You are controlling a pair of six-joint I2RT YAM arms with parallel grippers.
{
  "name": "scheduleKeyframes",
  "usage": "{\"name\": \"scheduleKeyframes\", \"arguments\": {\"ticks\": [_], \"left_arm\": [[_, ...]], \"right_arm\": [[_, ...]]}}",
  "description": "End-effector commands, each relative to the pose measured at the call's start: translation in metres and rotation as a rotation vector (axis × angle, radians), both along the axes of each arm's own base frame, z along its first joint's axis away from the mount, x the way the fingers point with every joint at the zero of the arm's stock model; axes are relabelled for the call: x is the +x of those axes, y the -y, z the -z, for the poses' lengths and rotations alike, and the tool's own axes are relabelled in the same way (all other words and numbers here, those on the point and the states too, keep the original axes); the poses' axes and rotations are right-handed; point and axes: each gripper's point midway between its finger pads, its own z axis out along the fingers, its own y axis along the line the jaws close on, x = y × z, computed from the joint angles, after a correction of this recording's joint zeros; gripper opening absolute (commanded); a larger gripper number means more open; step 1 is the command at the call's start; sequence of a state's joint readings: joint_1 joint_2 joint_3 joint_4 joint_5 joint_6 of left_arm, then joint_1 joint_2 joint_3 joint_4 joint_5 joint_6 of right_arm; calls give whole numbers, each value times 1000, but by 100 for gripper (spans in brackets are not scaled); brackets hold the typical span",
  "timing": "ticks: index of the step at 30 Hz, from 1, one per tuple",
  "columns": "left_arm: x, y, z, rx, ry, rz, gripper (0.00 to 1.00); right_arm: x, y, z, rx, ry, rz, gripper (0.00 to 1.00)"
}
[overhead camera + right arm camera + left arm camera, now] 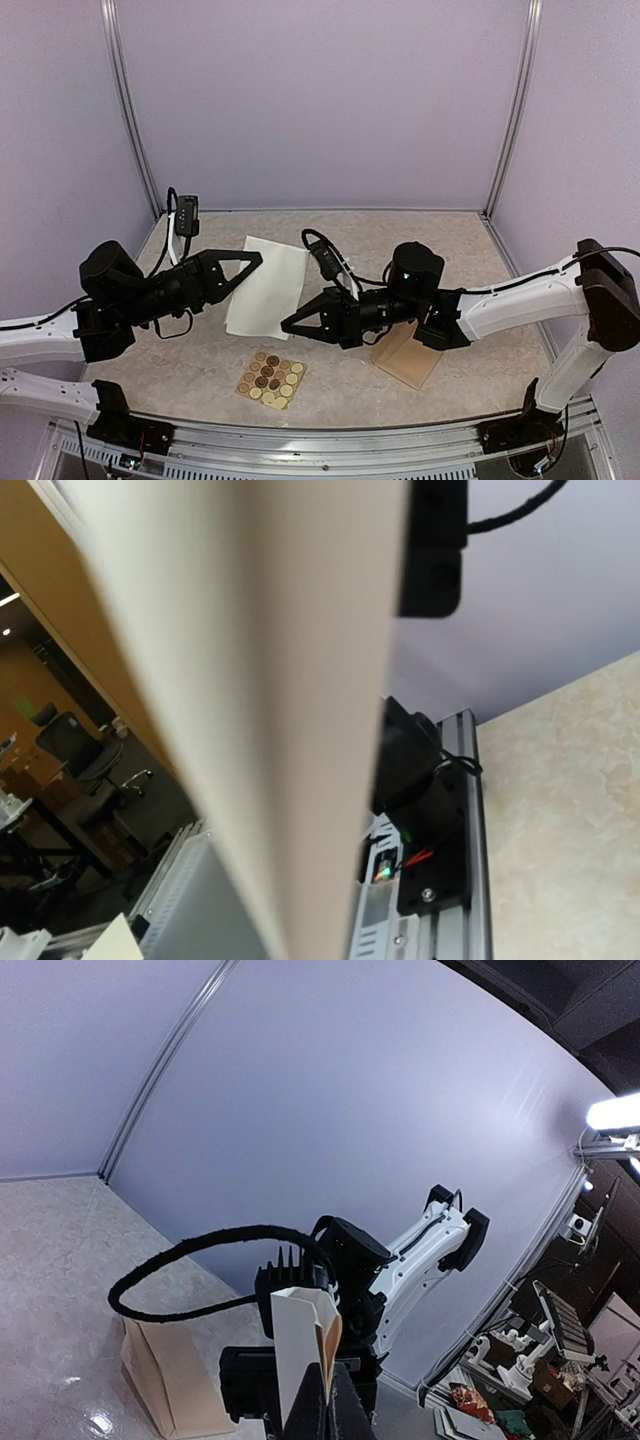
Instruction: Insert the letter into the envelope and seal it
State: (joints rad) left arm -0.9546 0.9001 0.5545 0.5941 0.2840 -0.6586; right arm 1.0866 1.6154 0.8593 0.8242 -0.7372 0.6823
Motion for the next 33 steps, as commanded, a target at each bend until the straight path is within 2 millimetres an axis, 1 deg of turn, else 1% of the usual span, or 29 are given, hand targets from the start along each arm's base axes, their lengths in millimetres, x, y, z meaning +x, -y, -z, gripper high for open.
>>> {"name": "scheduleKeyframes", "arguments": {"ticks": [1,3,4,5,6,7,8,9,10,11,12,17,18,19,20,21,22,23,24,26,30,31,32,33], "left_arm": [[2,-6,-5,-22,7,-20,0],[2,-7,-5,-23,6,-22,0],[2,-8,-5,-25,5,-23,0],[3,-8,-5,-27,5,-24,0],[2,-8,-5,-28,5,-22,0],[2,-8,-5,-28,5,-21,0],[2,-8,-6,-28,5,-19,0],[2,-8,-6,-31,5,-18,0],[2,-7,-6,-29,4,-17,0],[2,-7,-6,-29,4,-16,0],[2,-7,-5,-27,4,-16,0],[2,-9,-2,-25,-2,-21,0],[2,-9,-1,-22,-4,-22,0],[3,-9,-1,-20,-5,-23,0],[2,-9,0,-17,-6,-19,0],[2,-9,2,-11,-6,-15,0],[0,-8,3,-6,-5,-5,0],[-3,-6,4,0,-2,13,0],[-5,-5,5,4,1,27,0],[-9,-3,6,12,5,55,0],[-15,0,10,27,6,98,0],[-16,1,12,31,5,104,0],[-17,2,13,36,3,111,0],[-17,3,14,38,1,113,0]], "right_arm": [[-7,-1,-2,22,9,-15,0],[-7,-2,0,14,7,-20,0],[-8,-3,1,11,5,-30,6],[-9,-4,2,7,0,-39,21],[-10,-5,4,6,-4,-49,31],[-10,-5,6,4,-9,-56,36],[-11,-6,6,5,-12,-62,36],[-11,-6,7,4,-15,-69,35],[-12,-7,8,4,-16,-72,26],[-12,-7,7,5,-16,-72,11],[-12,-7,8,5,-16,-70,0],[-8,-3,5,6,-1,-33,0],[-7,-1,4,4,1,-24,10],[-5,0,3,6,3,-13,28],[-3,3,-1,15,6,-6,43],[0,6,-5,25,11,4,55],[3,8,-8,32,15,17,64],[8,11,-13,40,23,31,69],[12,13,-18,49,37,46,72],[19,17,-28,61,64,70,76],[31,22,-50,92,117,114,76],[33,23,-54,99,129,121,73],[34,23,-58,106,137,126,68],[36,25,-63,116,146,133,60]]}}
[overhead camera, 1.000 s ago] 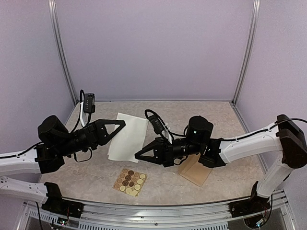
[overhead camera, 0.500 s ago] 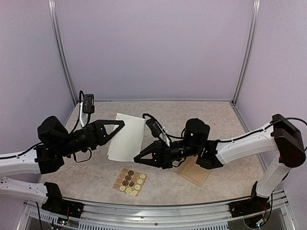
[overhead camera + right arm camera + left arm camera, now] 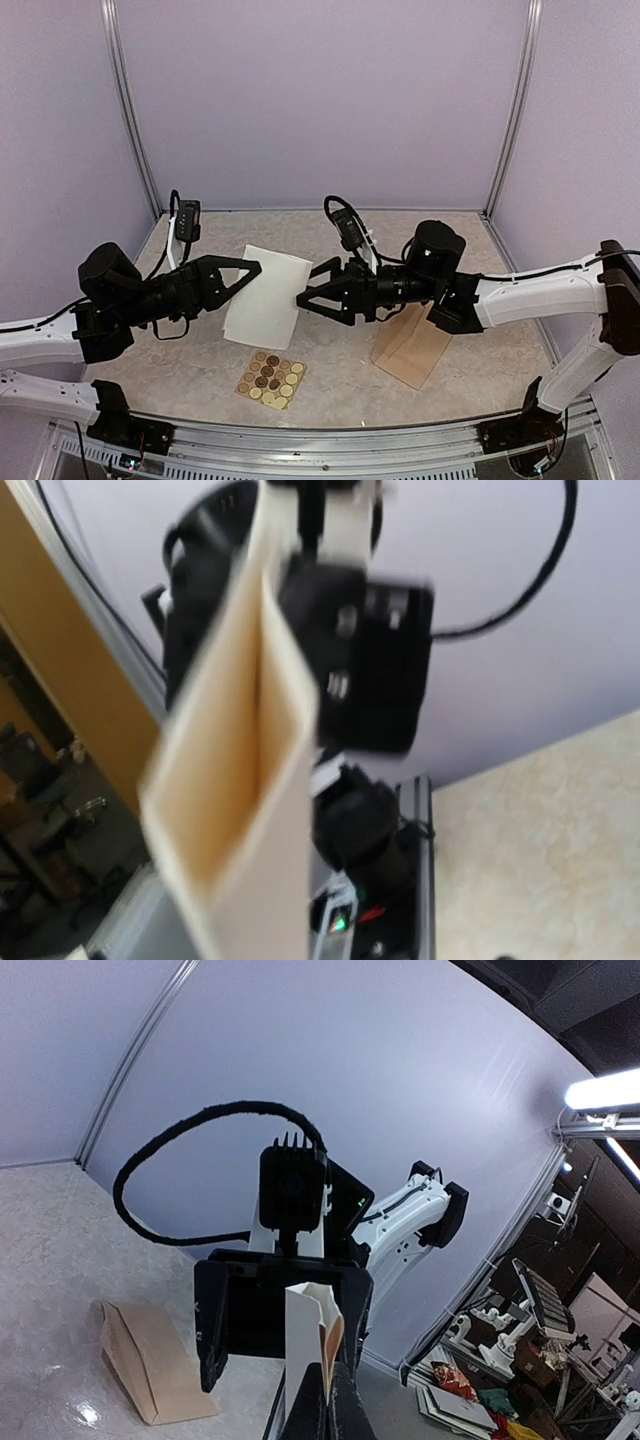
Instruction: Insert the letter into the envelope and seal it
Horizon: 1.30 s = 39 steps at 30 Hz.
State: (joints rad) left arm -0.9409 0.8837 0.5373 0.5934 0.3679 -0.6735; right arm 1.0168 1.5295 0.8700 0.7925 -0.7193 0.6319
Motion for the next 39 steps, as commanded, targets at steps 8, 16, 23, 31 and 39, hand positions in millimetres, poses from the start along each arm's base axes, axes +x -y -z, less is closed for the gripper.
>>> {"name": "scheduleKeyframes", "arguments": {"ticks": [8,16,23,31,39], "left_arm": [[-5,2,11,37,0,38,0],[-5,1,13,43,-6,36,0],[4,2,27,91,-42,-7,10],[12,7,48,186,-82,-20,21],[19,8,55,233,-91,-47,24]], "right_arm": [[18,11,-38,64,76,77,0],[16,12,-50,95,91,61,23],[26,15,-43,77,68,114,0],[40,19,-30,11,38,171,0],[48,15,-8,-99,26,193,0]]}}
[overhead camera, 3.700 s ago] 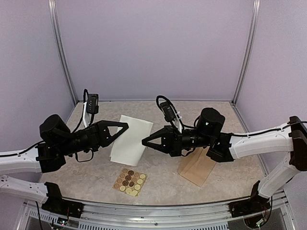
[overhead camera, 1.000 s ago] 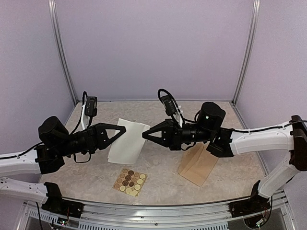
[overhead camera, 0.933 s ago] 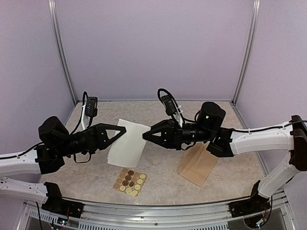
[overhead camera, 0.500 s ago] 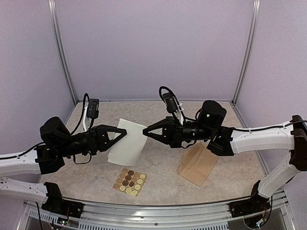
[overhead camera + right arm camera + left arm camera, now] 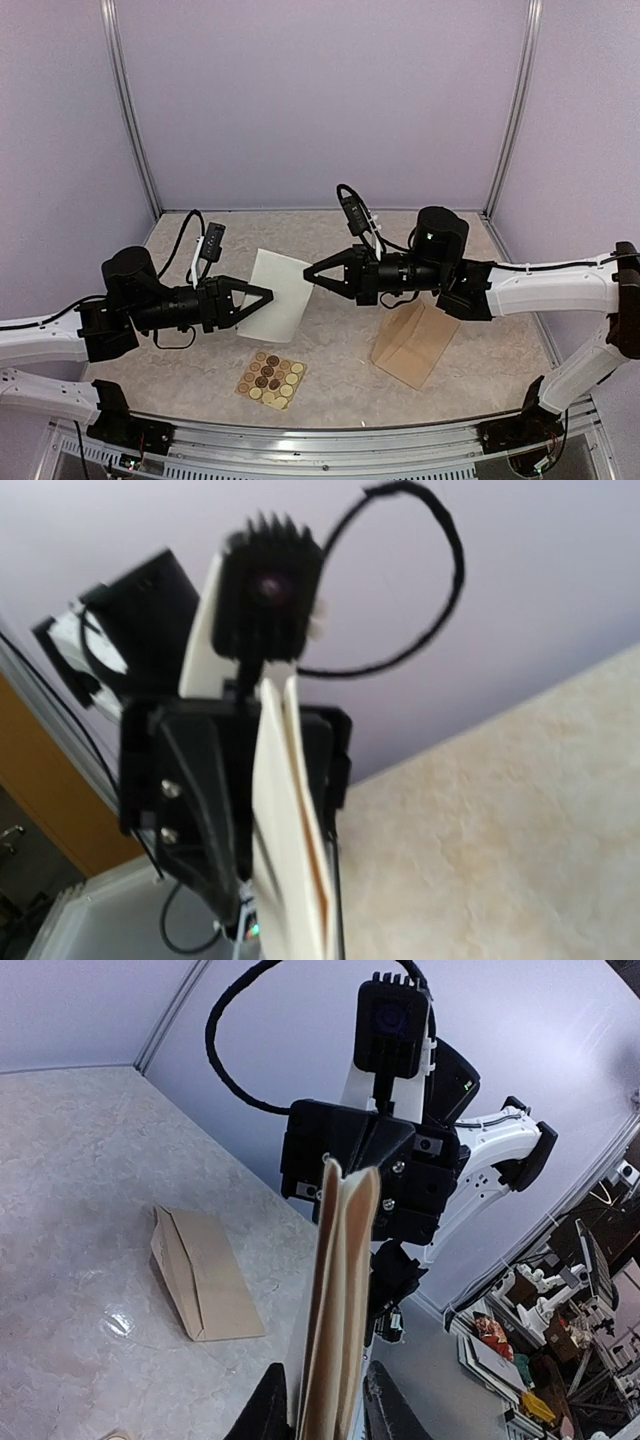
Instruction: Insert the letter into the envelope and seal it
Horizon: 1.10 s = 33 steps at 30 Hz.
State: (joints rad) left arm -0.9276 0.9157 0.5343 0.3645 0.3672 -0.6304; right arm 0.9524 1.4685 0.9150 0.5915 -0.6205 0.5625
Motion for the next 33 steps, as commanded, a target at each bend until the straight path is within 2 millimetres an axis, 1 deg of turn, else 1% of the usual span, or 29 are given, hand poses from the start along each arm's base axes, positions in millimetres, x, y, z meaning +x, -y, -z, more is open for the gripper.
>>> {"name": "scheduleKeyframes", "arguments": {"ticks": [1,4,6,7,9,10,11,12,13,14,15,18,21,23,26,28,29,33], "left_arm": [[8,-1,-10,12,27,-29,24],[8,-1,-10,8,27,-25,15],[8,1,-10,9,24,-20,4],[8,1,-9,11,21,-18,0],[11,2,-5,19,13,-26,0],[13,1,-4,24,9,-40,0],[16,0,-2,32,4,-56,0],[19,-3,0,40,-1,-78,0],[23,-5,1,47,-6,-99,0],[27,-7,4,54,-15,-119,0],[31,-10,5,59,-23,-144,0],[43,-18,14,77,-52,-200,0],[51,-21,23,90,-85,-230,0],[55,-21,30,104,-103,-238,0],[59,-20,38,118,-121,-245,0],[60,-20,41,118,-132,-244,0],[60,-19,43,114,-136,-240,0],[59,-18,46,112,-146,-232,0]], "right_arm": [[6,2,-2,-38,13,25,0],[6,2,0,-45,11,23,0],[6,1,0,-50,9,21,0],[7,1,1,-54,8,23,0],[12,1,4,-68,0,46,0],[14,3,5,-74,0,59,19],[16,5,7,-80,-2,79,34],[18,9,7,-83,-1,103,45],[22,13,8,-90,-2,132,55],[27,19,12,-108,-12,170,63],[34,26,16,-127,-23,216,67],[56,53,43,-226,-82,374,74],[77,92,82,-355,-164,554,78],[83,121,108,-428,-212,654,80],[85,154,140,-498,-256,727,84],[87,169,157,-530,-279,764,85],[86,177,170,-568,-298,783,86],[83,189,209,-654,-354,816,86]]}}
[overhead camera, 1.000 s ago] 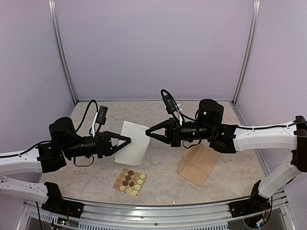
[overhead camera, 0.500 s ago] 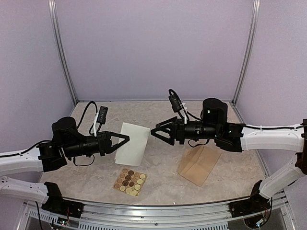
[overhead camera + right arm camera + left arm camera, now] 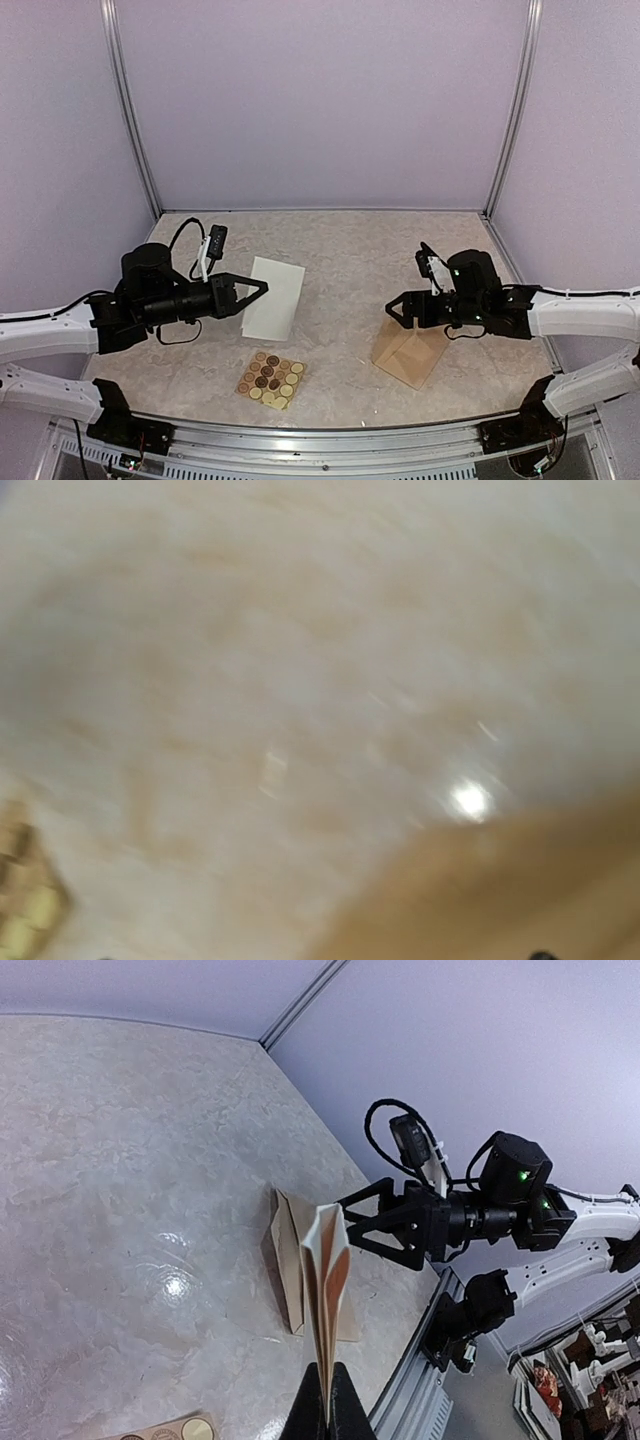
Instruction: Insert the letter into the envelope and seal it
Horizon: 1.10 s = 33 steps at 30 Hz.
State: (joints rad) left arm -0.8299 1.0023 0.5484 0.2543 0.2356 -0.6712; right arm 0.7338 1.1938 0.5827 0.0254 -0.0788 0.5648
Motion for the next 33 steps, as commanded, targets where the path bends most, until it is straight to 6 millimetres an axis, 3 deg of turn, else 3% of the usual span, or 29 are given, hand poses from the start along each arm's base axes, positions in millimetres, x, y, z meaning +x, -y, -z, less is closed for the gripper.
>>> {"name": "scheduleKeyframes", "arguments": {"ticks": [1,4,10,19,28,33], "left_arm": [[2,1,-2,-22,-1,-1,0],[1,0,-3,-26,0,0,0],[0,0,-5,-38,5,10,0],[-2,-6,-2,-44,-3,-8,0],[-4,-12,-2,-55,-15,-23,0],[-3,-8,3,-75,-53,-18,0]], "right_arm": [[-2,23,44,-99,-86,84,86],[-4,24,64,-124,-104,74,85],[-16,7,90,-102,-133,-46,85],[-37,-34,119,-78,-167,-232,82],[-56,-104,121,-41,-147,-455,79],[-56,-124,97,23,-111,-492,79]]}}
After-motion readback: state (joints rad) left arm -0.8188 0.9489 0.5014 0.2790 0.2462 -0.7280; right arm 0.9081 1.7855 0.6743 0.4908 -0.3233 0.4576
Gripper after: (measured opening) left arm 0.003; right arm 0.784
